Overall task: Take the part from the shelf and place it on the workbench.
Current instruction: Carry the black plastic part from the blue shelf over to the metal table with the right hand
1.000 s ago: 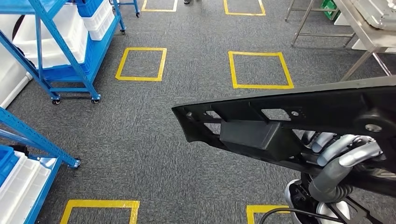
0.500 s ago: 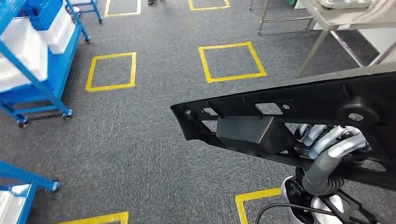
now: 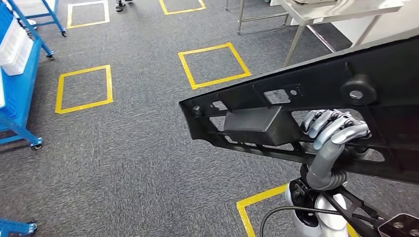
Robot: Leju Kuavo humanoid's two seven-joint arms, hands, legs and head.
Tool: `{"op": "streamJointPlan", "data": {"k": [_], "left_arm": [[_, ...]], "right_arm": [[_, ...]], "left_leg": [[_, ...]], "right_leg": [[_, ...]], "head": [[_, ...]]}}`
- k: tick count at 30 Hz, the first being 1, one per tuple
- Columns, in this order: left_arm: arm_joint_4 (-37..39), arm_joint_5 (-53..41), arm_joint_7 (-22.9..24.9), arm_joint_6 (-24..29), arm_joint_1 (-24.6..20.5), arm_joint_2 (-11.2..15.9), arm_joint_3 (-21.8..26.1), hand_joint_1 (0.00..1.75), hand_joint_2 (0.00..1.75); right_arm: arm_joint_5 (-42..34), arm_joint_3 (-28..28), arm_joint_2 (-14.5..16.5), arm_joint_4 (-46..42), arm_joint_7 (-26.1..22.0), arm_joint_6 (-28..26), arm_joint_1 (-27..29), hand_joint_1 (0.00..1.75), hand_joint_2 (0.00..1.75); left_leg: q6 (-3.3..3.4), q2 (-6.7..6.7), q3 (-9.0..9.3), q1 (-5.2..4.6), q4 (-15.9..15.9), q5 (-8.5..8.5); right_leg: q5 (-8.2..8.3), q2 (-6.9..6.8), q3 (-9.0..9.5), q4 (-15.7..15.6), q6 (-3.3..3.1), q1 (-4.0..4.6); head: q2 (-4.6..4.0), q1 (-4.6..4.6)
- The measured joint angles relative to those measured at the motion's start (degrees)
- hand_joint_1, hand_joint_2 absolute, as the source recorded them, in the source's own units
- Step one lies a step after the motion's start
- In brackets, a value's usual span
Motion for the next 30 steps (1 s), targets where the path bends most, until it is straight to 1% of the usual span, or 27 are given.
{"op": "streamJointPlan", "data": {"k": [2,3,4,5,6,7,9,10,11,13,14,15,16,17,18,19,20,21,22,23,24,25,26,27,28,29,30], "left_arm": [[0.00,0.01,-0.09,-0.07,0.15,0.03,0.09,0.00,1.75],[0.00,0.01,-0.15,-0.15,0.25,0.05,0.16,0.00,1.75],[0.00,-0.04,-0.24,-0.29,0.30,0.06,0.22,0.00,1.75],[0.00,-0.09,-0.31,-0.46,0.29,0.06,0.27,0.00,1.75],[0.00,-0.16,-0.36,-0.59,0.25,0.05,0.30,0.00,1.75],[0.00,-0.23,-0.39,-0.69,0.21,0.03,0.30,0.00,1.75],[0.00,-0.28,-0.44,-0.77,0.14,-0.02,0.31,0.00,1.75],[0.00,-0.30,-0.50,-0.78,0.13,-0.04,0.32,0.00,1.75],[0.00,-0.30,-0.58,-0.76,0.12,-0.04,0.33,0.00,1.75],[0.00,-0.31,-0.79,-0.77,0.06,-0.05,0.37,0.00,1.75],[0.00,-0.32,-0.89,-0.83,0.00,-0.05,0.38,0.00,1.75],[0.00,-0.32,-0.98,-0.91,-0.05,-0.07,0.39,0.00,1.75],[0.00,-0.33,-1.05,-0.99,-0.03,-0.08,0.40,0.00,1.75],[0.00,-0.34,-1.09,-1.04,0.05,-0.10,0.41,0.00,1.75],[0.00,-0.35,-1.09,-1.06,0.19,-0.13,0.43,0.00,1.75],[0.00,-0.36,-1.09,-1.07,0.34,-0.14,0.45,0.00,1.75],[0.00,-0.36,-1.08,-1.07,0.45,-0.15,0.50,0.00,1.75],[0.00,-0.36,-1.08,-1.07,0.49,-0.15,0.57,0.00,1.75],[0.00,-0.36,-1.09,-1.07,0.49,-0.15,0.65,0.00,1.75],[0.00,-0.36,-1.09,-1.07,0.48,-0.14,0.72,0.00,1.75],[0.00,-0.35,-1.11,-1.08,0.48,-0.14,0.80,0.00,1.75],[0.00,-0.34,-1.14,-1.08,0.49,-0.14,0.89,0.00,1.75],[0.00,-0.33,-1.19,-1.08,0.49,-0.14,1.00,0.00,1.75],[0.00,-0.33,-1.25,-1.07,0.45,-0.15,1.09,0.00,1.75],[0.01,-0.34,-1.30,-1.06,0.37,-0.19,1.17,0.00,1.75],[0.01,-0.38,-1.32,-1.04,0.26,-0.26,1.21,0.00,1.75],[0.01,-0.43,-1.32,-1.01,0.16,-0.33,1.22,0.00,1.75]], "right_arm": [[0.11,-0.11,0.06,0.35,0.00,0.01,-0.29,1.75,1.75],[0.23,-0.10,0.09,0.58,0.00,0.03,-0.37,1.75,1.75],[0.37,-0.07,0.12,0.84,0.00,0.06,-0.39,1.75,1.75],[0.54,0.03,0.12,1.11,0.00,0.06,-0.41,1.75,1.75],[0.73,0.21,0.12,1.37,0.00,-0.04,-0.48,1.75,1.75],[0.94,0.49,0.12,1.62,0.00,-0.25,-0.59,1.75,1.75],[1.26,1.14,0.12,2.03,0.00,-0.81,-0.95,1.75,1.75],[1.28,1.48,0.11,2.22,0.00,-1.19,-1.14,1.75,1.75],[1.21,1.79,0.07,2.40,0.00,-1.63,-1.28,1.75,1.75],[1.11,2.39,-0.04,2.78,0.00,-2.76,-1.49,1.75,1.75],[1.13,2.67,-0.09,2.99,0.00,-3.33,-1.60,1.75,1.75],[1.14,2.96,-0.12,3.30,0.00,-3.86,-1.80,1.75,1.75],[1.14,3.24,-0.14,3.66,0.00,-4.28,-1.99,1.75,1.75],[1.10,3.49,-0.14,4.05,0.00,-4.64,-2.13,1.75,1.75],[1.05,3.67,-0.14,4.47,0.00,-4.89,-2.22,1.75,1.75],[1.02,3.76,-0.14,4.83,0.00,-5.02,-2.22,1.75,1.75],[0.99,3.79,-0.14,5.14,0.00,-5.09,-2.21,1.75,1.75],[0.96,3.84,-0.14,5.43,0.00,-5.11,-2.21,1.75,1.75],[0.94,3.91,-0.14,5.66,0.00,-5.10,-2.22,1.75,1.75],[0.92,3.99,-0.14,5.85,0.00,-5.13,-2.23,1.75,1.75],[0.84,4.06,-0.14,6.05,0.00,-5.30,-2.25,1.75,1.75],[0.69,4.10,-0.14,6.29,0.00,-5.66,-2.26,1.75,1.75],[0.49,4.12,-0.15,6.61,0.00,-6.24,-2.24,1.75,1.75],[0.25,4.13,-0.16,6.97,0.00,-6.95,-2.18,1.75,1.75],[0.06,4.13,-0.19,7.32,0.00,-7.66,-2.11,1.75,1.75],[-0.06,4.13,-0.26,7.57,0.00,-8.25,-2.00,1.75,1.75],[-0.11,4.14,-0.38,7.70,0.00,-8.68,-1.94,1.75,1.75]], "left_leg": [[0.45,1.48,0.12,-0.04,-0.34,0.13],[0.51,2.24,0.09,-0.10,-0.32,0.10],[0.50,3.00,0.07,-0.15,-0.30,0.05],[0.44,3.73,0.05,-0.17,-0.25,-0.02],[0.36,4.44,0.06,-0.17,-0.17,-0.12],[0.22,5.11,0.11,-0.15,-0.06,-0.27],[-0.22,6.23,0.27,-0.28,0.27,-0.67],[-0.54,6.69,0.37,-0.38,0.39,-0.86],[-0.89,7.14,0.49,-0.48,0.45,-0.99],[-1.59,8.02,0.72,-0.46,0.39,-1.25],[-1.94,7.60,0.75,-0.34,0.71,-1.66],[-2.21,6.52,0.33,-0.21,2.02,-2.68],[-2.45,5.06,-0.71,-0.09,4.56,-4.29],[-2.58,3.54,-2.34,-0.02,8.38,-6.32],[-2.63,2.72,-4.38,-0.01,12.73,-8.28],[-2.64,2.43,-6.15,-0.01,16.30,-9.48],[-2.58,2.33,-7.16,-0.02,18.09,-9.58],[-2.45,2.22,-6.98,-0.02,17.32,-8.38],[-2.25,1.88,-5.69,-0.01,14.20,-6.23],[-2.03,0.87,-3.77,0.02,9.76,-3.82],[-1.81,-0.37,-1.92,0.09,5.53,-2.11],[-1.65,-1.40,-0.61,0.11,2.60,-1.15],[-1.47,-2.04,0.03,0.09,1.16,-0.94],[-1.26,-1.90,0.19,-0.01,0.86,-1.12],[-0.94,-1.31,0.23,0.02,0.74,-0.98],[-0.54,-0.63,0.30,0.06,0.48,-0.78],[-0.11,0.02,0.37,0.14,0.16,-0.57]], "right_leg": [[-3.42,-3.17,-3.12,6.28,0.30,0.05],[-5.06,-3.75,-5.06,10.14,0.49,-0.07],[-5.92,-3.98,-6.50,13.02,0.67,-0.20],[-5.73,-4.13,-6.97,13.97,0.81,-0.31],[-4.53,-4.39,-6.19,12.55,0.89,-0.39],[-2.64,-5.02,-4.22,8.97,0.91,-0.42],[0.09,-7.26,0.04,0.95,0.57,-0.19],[0.61,-7.96,1.22,-1.31,0.28,-0.01],[0.57,-8.17,1.55,-2.07,-0.03,0.19],[0.75,-6.96,1.48,-2.06,-0.65,0.28],[0.88,-6.39,1.54,-2.22,-0.97,0.16],[1.05,-5.81,1.59,-2.40,-1.33,0.01],[1.19,-5.24,1.66,-2.56,-1.65,-0.16],[1.25,-4.66,1.63,-2.58,-1.85,-0.14],[1.28,-3.99,1.57,-2.57,-1.98,-0.08],[1.29,-3.26,1.54,-2.56,-2.03,0.00],[1.30,-2.49,1.56,-2.54,-2.04,0.07],[1.30,-1.71,1.64,-2.52,-2.03,0.11],[1.29,-0.95,1.78,-2.50,-1.99,0.12],[1.26,-0.22,1.90,-2.47,-1.91,0.10],[1.21,0.46,1.94,-2.37,-1.72,0.15],[1.21,1.10,1.86,-2.30,-1.46,0.16],[1.26,1.70,1.70,-2.26,-1.10,0.11],[1.37,2.31,1.51,-2.27,-0.69,0.04],[1.50,2.91,1.35,-2.36,-0.26,-0.02],[1.38,2.77,1.14,-2.19,0.08,-0.03],[0.76,1.76,0.65,-1.34,0.34,0.04]], "head": [[0.00,0.01],[0.00,0.00],[0.00,0.00],[0.00,0.00],[0.00,-0.01],[0.00,-0.01],[0.00,0.00],[0.00,0.00],[0.00,0.00],[0.00,-0.01],[-0.01,-0.01],[-0.01,-0.01],[-0.01,-0.01],[-0.01,-0.01],[0.00,-0.01],[0.00,-0.01],[0.00,-0.01],[0.00,-0.01],[0.00,-0.01],[0.00,-0.01],[0.00,-0.01],[0.00,-0.01],[0.00,-0.01],[0.00,-0.01],[-0.01,-0.01],[-0.01,-0.01],[-0.01,0.00]]}}
